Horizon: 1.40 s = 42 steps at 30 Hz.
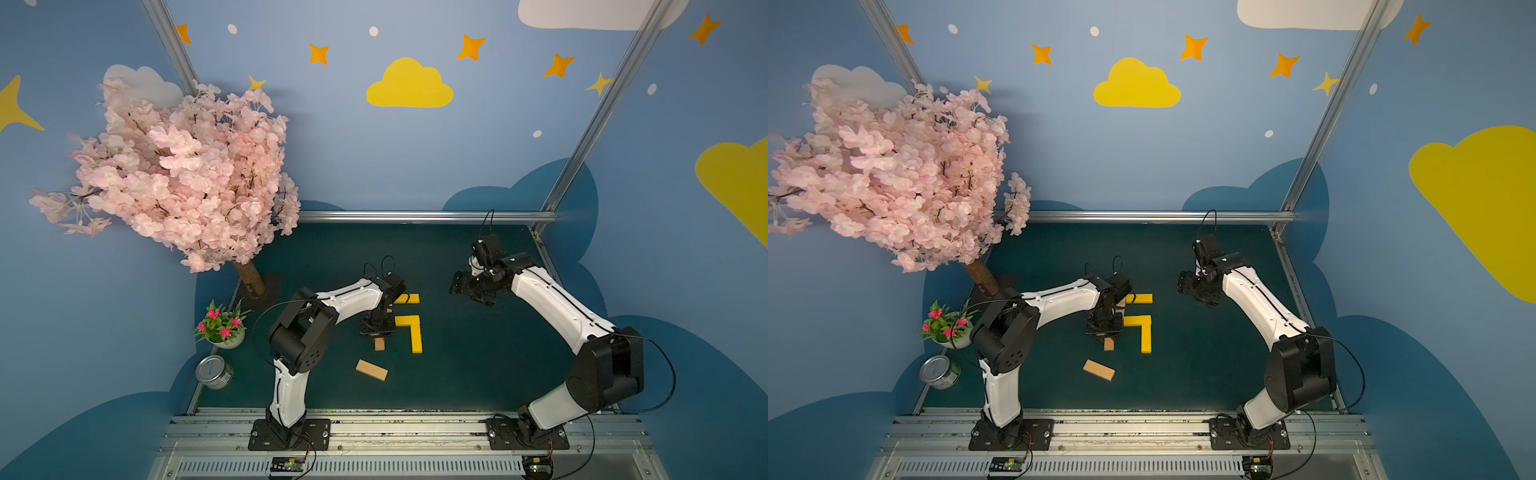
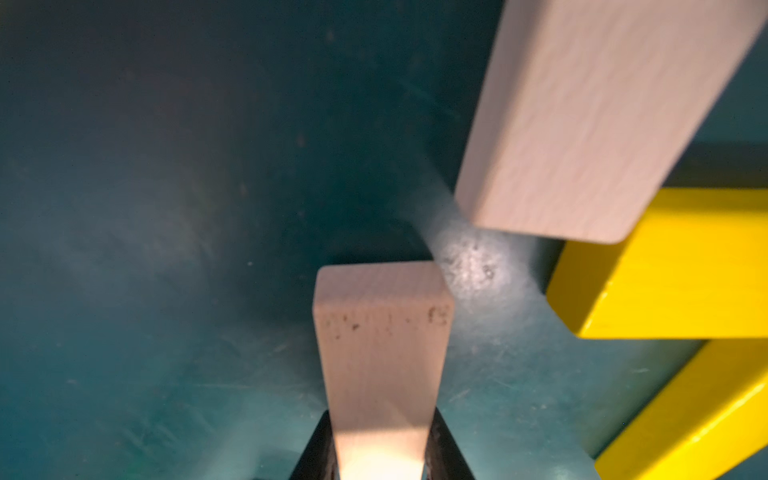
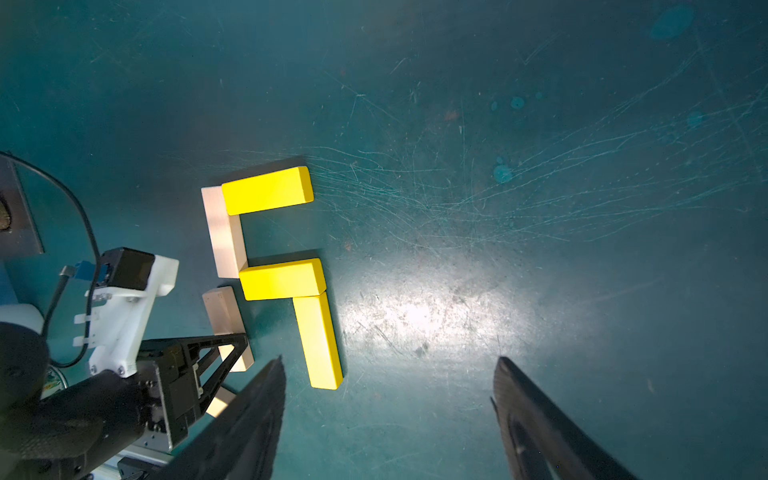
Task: Assemble the number 6 with building blocks
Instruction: Assemble the building block at the center of the board.
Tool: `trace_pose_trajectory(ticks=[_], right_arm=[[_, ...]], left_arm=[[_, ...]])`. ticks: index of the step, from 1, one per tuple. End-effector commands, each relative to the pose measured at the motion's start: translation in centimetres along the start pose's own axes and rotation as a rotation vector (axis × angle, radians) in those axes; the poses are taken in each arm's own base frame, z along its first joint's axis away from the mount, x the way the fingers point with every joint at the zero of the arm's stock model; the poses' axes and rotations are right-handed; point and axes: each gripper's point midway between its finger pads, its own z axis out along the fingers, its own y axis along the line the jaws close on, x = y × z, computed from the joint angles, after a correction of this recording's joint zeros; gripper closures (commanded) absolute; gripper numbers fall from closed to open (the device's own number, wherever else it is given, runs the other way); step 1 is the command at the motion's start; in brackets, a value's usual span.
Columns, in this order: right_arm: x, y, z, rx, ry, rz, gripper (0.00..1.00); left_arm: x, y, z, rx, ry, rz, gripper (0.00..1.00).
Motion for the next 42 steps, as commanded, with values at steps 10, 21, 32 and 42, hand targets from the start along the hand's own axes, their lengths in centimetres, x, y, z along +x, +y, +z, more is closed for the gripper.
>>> trace_pose_trajectory(ticks=[10,21,32,42], right_arm=[[-0.4,-0.1,-0.9,0.001,-0.032,0.011,0.20],[-0.3,-0.2,-1.1,0.001,-0.037,0.021,0.21],[-0.2,-0.1,-1.2,-0.003,-0.038,0.024,0.21],[-0.4,0.0,-1.4,-0.005,-0.045,0.023,0.21]], left_arm=[[-0.4,-0.9,0.6,0.014,0.003,0.067,0.76],[-0.6,-1.3,0.6,0.037,-0.011,0.073,0.76],[-0.6,-1.5,0.7,0.040,-0.016,0.076,0.76],[-0.9,-1.8,0.7,0.045,-0.020,0.081,0.76]])
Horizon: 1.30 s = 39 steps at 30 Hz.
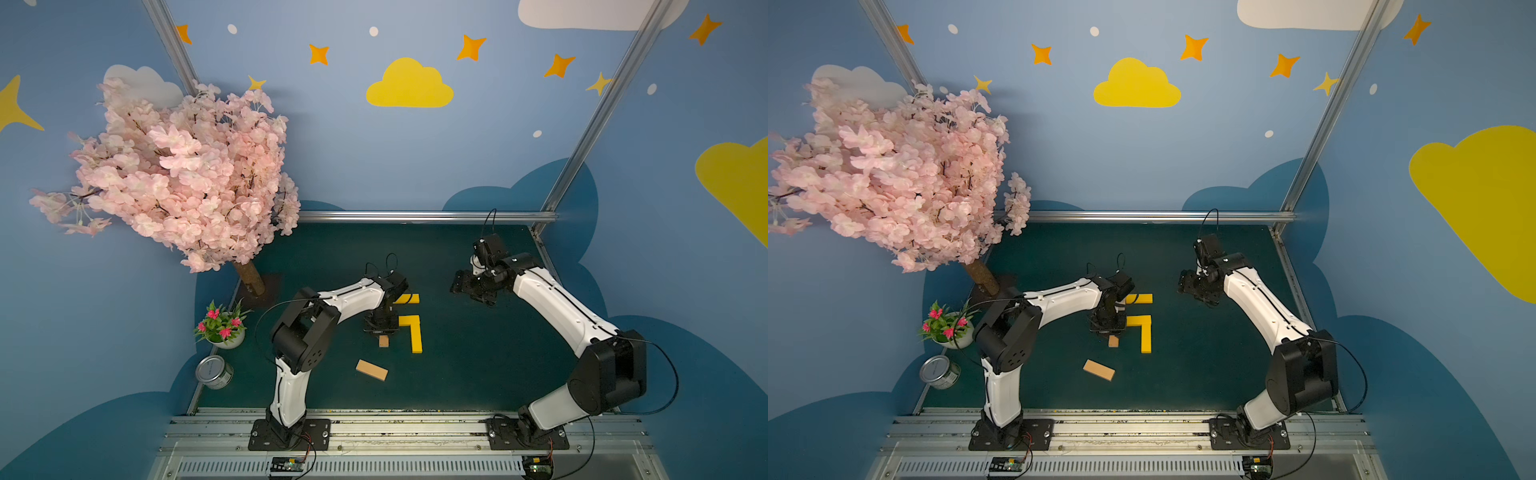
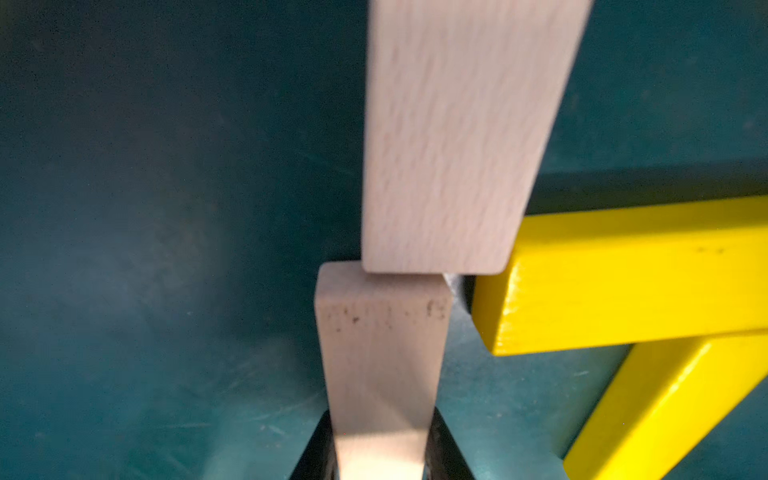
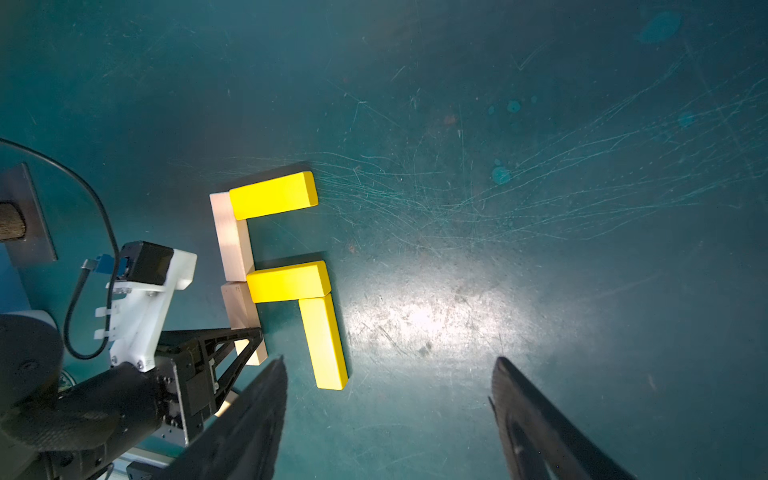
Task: Assemble the number 6 with building blocks
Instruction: Assemble the building block at the center of the board.
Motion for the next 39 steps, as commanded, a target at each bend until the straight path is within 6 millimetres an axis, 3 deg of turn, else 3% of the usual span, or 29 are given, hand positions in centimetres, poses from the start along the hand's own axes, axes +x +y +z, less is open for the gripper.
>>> trace_pose_trajectory(ticks=[1,31,36,39], right_arm=[[-0.26,-0.13,-0.79,0.001,-0.028,0.003,0.21],[-0.18,0.17,-1.13,-0.014,-0.035,-0.004,0.22],[-0.05,0.23,-1.04,-0.017,-0.031,-0.005,0.22],[-0.11,0.24,-1.09,-0.019,-0.034,-0.006,0.22]], left_arm=[[-0.14,-0.48,0.62,0.006,0.005,0.014,0.76],[-0.57,-1.07,0.48,0.005,-0.020,0.027,0.76],[-0.60,-1.04,0.55,0.004,-0.020,0.032,0.69],[-0.66,-1.08,0.49,0.005,-0.024,0.033,0.56]])
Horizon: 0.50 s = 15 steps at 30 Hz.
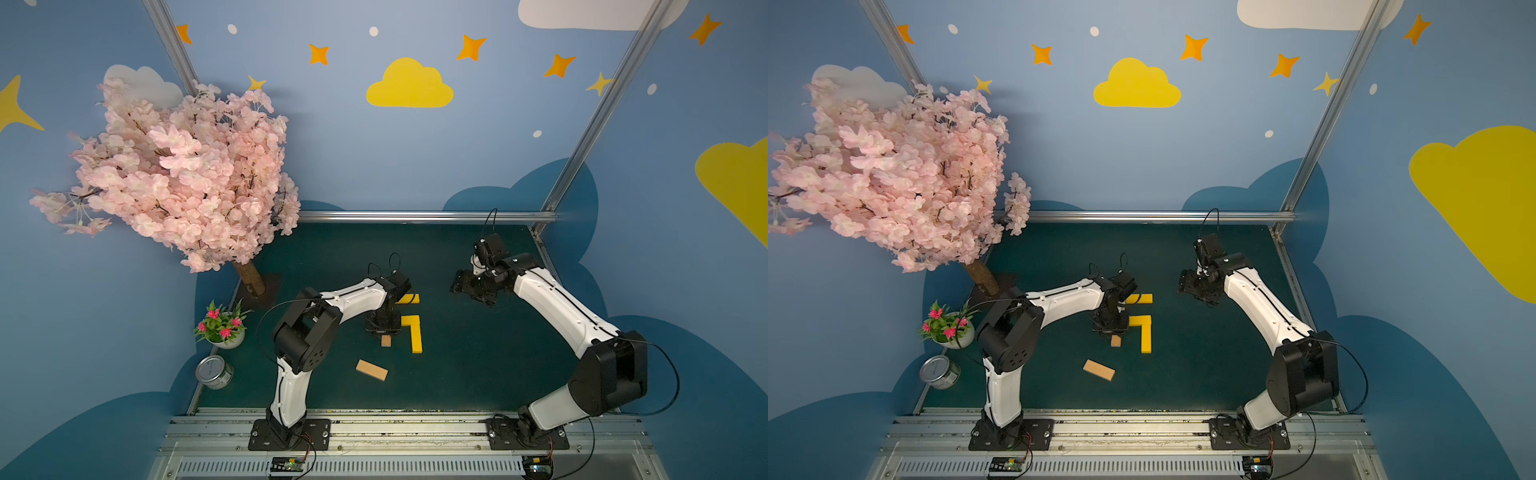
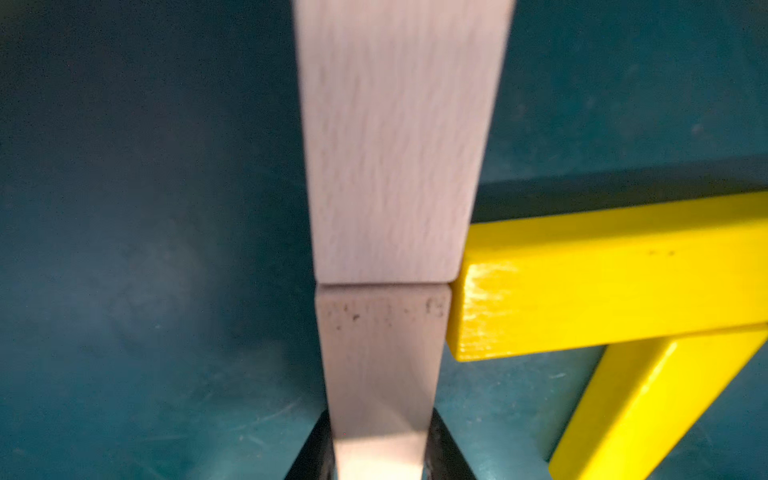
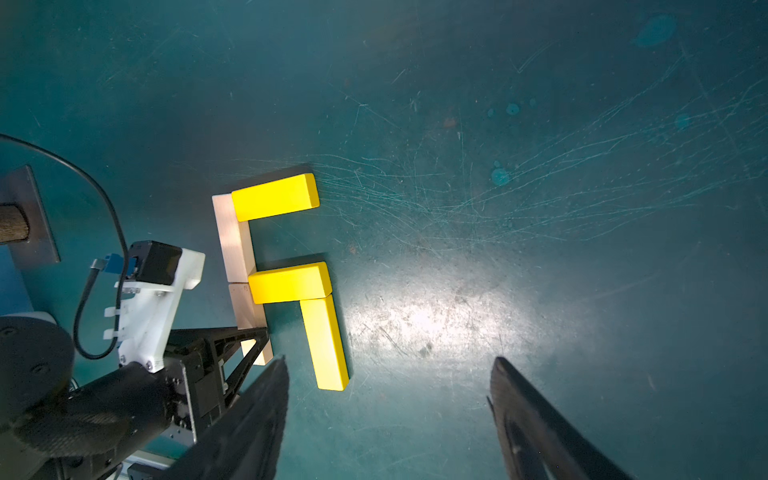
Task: Assemble the number 6 with building blocks
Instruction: Assemble the building block at the center of the board.
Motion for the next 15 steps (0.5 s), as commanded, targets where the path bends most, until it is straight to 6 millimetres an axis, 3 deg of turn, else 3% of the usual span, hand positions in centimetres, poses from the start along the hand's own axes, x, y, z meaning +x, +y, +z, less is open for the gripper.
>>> trace_pose_trajectory(ticks=[1,5,10,13,15], right_arm=[[0.0,0.2,-0.9,-0.016,-0.025,-0.008,0.22],[0.0,0.3,-0.9,-0.018,-0.026,-0.013,0.22],[-0.1,0.5,-0.9,-0.026,-0.030,-0.013,0.22],[-0.2,0.7,-0.9,-0.036,-0.035,-0.019,0.22],[-0.3,1.3,-1.0,-0.066,-0.034,-0.044,0.21]], left_arm=[[-0.3,-0.2,0.4,-0.005,-0.005,0.006,0.52],[-0.3,0.3,0.1,-0.025,-0.013,0.002,0.38],[-0.3,0.5,-0.6,-0.033,-0.032,0.001,0.32],[-0.6,0.4,-2.1,-0.028,-0.056,-0.001,0.32],[-1.0,0.1,-4.1,-0.013,-0.098,0.003,0.32]])
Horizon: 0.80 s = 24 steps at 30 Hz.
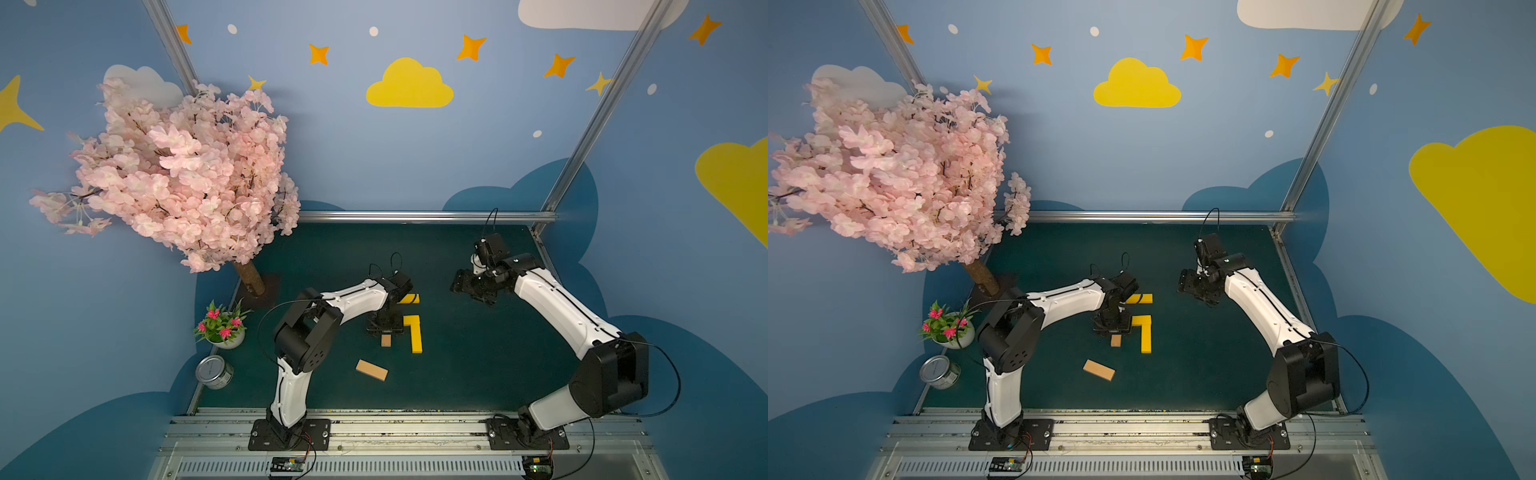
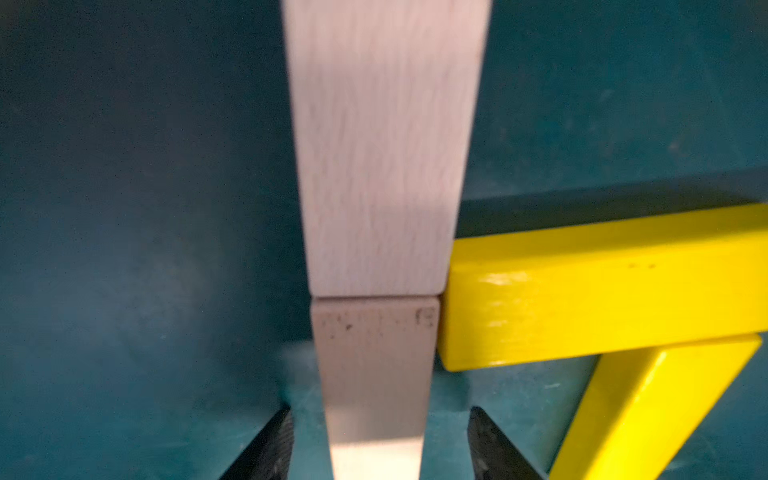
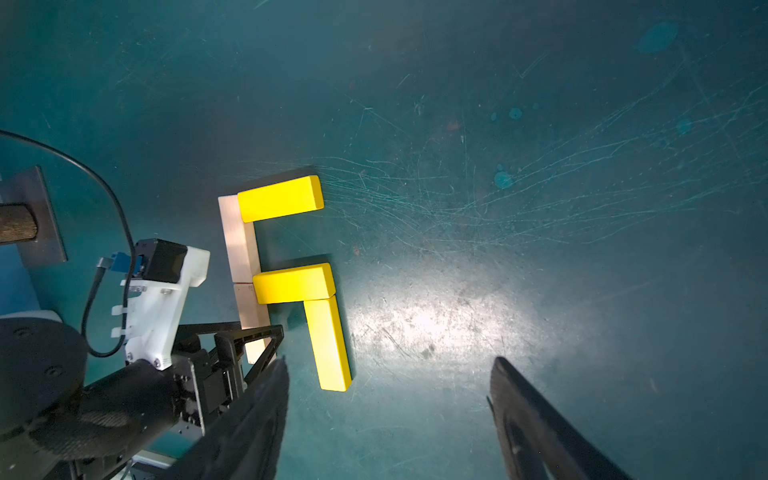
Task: Assemble the number 6 with building blocks
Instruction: Assemble the building block at the center of the board, then pick up the building block from the center of the board.
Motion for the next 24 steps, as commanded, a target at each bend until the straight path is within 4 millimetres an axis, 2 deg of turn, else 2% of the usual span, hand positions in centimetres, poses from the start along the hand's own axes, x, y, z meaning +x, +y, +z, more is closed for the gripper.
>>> trace_pose_trajectory(ticks=[1,3,5,7,8,9,11,12,14,16,20,24], right_arm=[[-0.3,1.4,-0.8,-0.066,-0.023,-0.057,0.21],[-0.4,2.4,-1.0,-0.106,-0.023,-0.120,0.19],[-0.5,4.0,-1.4,-0.154,-0.037,-0.217,0.19],[-0.4,6.1,-1.9,-0.232,-0.056,-0.313,0.18],[-0.2,7.2,-2.0,-0.271,-0.061,-0.350,0.18],[0.1,8.3,-2.0,-0.302,-0.064,-0.394,0.18],[1.6,10.6,-1.5,-0.332,-0.042,-0.522,0.19],[3.0,11.8,-0.9,-0.330,-0.012,-0.595,0.19],[5.8,13.7,0.3,-0.307,0.045,-0.732,0.19],[9.0,15.4,1.8,-0.275,0.112,-0.858,0.19],[14.6,17.5,5.1,-0.221,0.220,-1.031,0.20],[19.2,18.2,7.9,-0.180,0.327,-1.135,0.21]], left_arm=[[-1.4,-0.1,-5.1,0.020,-0.109,0.000,0.32],[-2.8,0.4,-8.4,0.033,-0.213,-0.005,0.31],[-4.4,2.1,-12.0,0.046,-0.327,-0.044,0.29],[-6.1,5.8,-14.7,0.058,-0.428,-0.139,0.28],[-6.9,8.5,-15.4,0.055,-0.473,-0.202,0.27],[-7.5,12.0,-15.4,0.032,-0.508,-0.302,0.27],[-6.8,17.7,-14.0,0.080,-0.476,-0.525,0.27],[-6.3,19.8,-13.2,0.115,-0.460,-0.613,0.28],[-5.1,22.1,-11.9,0.149,-0.442,-0.676,0.28],[-3.8,23.1,-10.9,0.145,-0.432,-0.707,0.28],[-1.4,23.1,-8.8,0.152,-0.388,-0.718,0.28],[0.5,23.1,-7.3,0.150,-0.357,-0.719,0.28]])
